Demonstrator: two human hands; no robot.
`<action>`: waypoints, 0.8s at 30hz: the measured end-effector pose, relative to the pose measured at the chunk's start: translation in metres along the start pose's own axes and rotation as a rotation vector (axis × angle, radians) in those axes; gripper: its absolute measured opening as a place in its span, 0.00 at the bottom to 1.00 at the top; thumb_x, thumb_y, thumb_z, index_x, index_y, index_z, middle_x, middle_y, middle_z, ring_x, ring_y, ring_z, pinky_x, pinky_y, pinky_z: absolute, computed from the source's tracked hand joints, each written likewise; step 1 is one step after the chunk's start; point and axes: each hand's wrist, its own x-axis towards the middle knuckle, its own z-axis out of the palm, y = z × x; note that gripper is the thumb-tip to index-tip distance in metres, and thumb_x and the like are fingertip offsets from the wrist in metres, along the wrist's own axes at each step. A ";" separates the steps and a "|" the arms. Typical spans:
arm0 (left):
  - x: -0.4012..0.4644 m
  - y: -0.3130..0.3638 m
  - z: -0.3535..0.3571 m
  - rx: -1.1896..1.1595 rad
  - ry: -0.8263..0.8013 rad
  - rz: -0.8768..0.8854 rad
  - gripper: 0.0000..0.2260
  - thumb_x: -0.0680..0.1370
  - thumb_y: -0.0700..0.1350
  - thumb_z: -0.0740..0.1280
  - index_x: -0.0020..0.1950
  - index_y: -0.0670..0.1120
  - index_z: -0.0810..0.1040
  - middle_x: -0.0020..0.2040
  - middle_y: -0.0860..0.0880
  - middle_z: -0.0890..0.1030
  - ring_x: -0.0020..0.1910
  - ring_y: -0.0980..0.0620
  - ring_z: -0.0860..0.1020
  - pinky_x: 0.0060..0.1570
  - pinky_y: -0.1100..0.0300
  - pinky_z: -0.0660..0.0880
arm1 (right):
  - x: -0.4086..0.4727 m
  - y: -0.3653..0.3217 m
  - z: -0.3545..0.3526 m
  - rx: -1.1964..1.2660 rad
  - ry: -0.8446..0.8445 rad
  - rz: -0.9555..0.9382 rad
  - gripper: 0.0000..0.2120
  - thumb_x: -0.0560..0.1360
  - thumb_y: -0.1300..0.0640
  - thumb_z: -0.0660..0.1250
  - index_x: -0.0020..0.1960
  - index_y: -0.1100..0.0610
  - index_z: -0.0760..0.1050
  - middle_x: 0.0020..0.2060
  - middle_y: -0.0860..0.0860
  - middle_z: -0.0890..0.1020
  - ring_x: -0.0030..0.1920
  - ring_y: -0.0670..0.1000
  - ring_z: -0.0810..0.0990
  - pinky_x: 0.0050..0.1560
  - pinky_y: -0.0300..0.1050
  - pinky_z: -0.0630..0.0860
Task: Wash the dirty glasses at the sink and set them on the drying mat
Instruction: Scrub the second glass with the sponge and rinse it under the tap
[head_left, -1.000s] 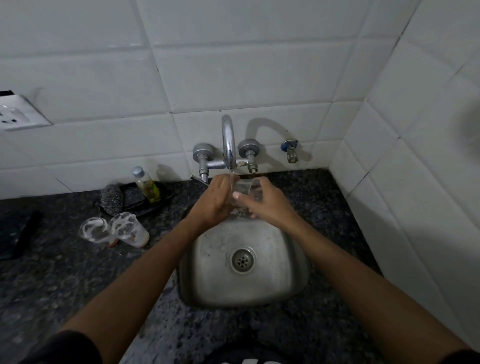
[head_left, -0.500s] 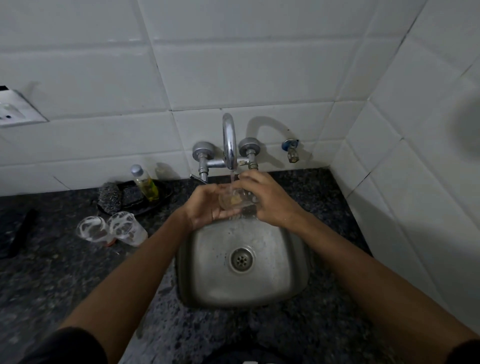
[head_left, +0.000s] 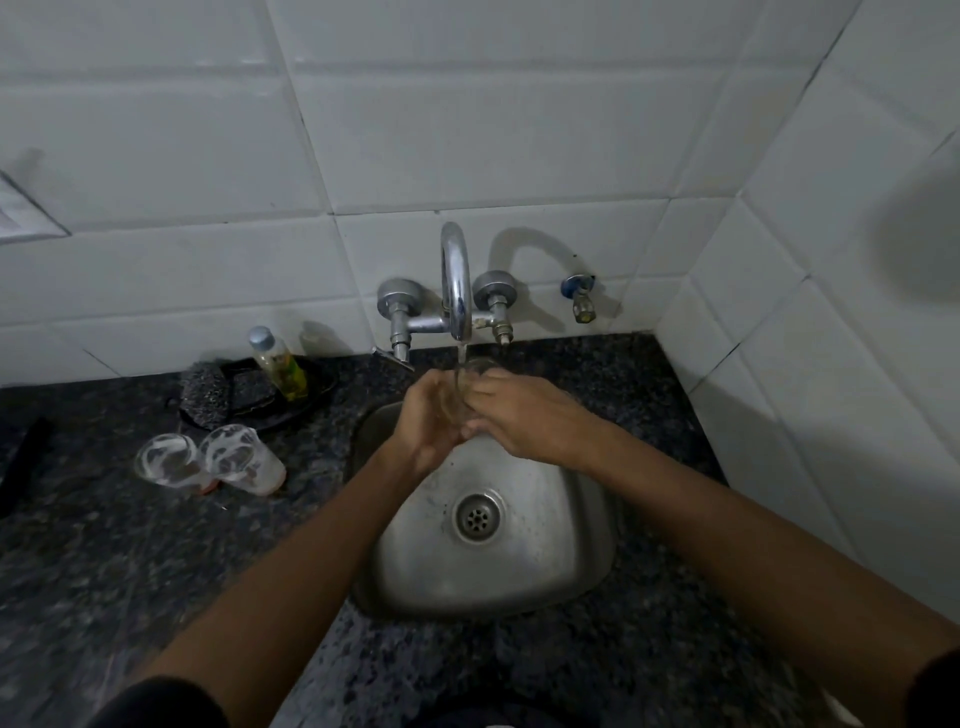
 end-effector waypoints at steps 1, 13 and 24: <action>0.001 0.001 -0.002 0.017 -0.012 -0.015 0.19 0.82 0.48 0.55 0.54 0.42 0.83 0.46 0.45 0.84 0.37 0.49 0.77 0.34 0.57 0.70 | 0.003 0.004 -0.002 -0.015 -0.042 -0.034 0.16 0.78 0.59 0.73 0.64 0.59 0.78 0.59 0.53 0.82 0.58 0.54 0.79 0.52 0.45 0.78; 0.010 0.010 0.005 -0.165 0.119 -0.015 0.17 0.79 0.46 0.57 0.50 0.39 0.84 0.46 0.41 0.84 0.45 0.45 0.81 0.39 0.54 0.81 | 0.044 0.014 -0.033 -0.230 -0.369 -0.145 0.14 0.82 0.45 0.66 0.60 0.54 0.78 0.57 0.52 0.81 0.57 0.51 0.80 0.51 0.47 0.77; 0.014 0.003 0.007 -0.237 0.223 0.011 0.14 0.76 0.43 0.60 0.43 0.40 0.84 0.43 0.41 0.81 0.40 0.46 0.81 0.45 0.53 0.78 | 0.054 0.008 -0.016 -0.227 -0.342 -0.005 0.22 0.80 0.43 0.69 0.63 0.59 0.77 0.58 0.56 0.82 0.56 0.57 0.83 0.51 0.49 0.75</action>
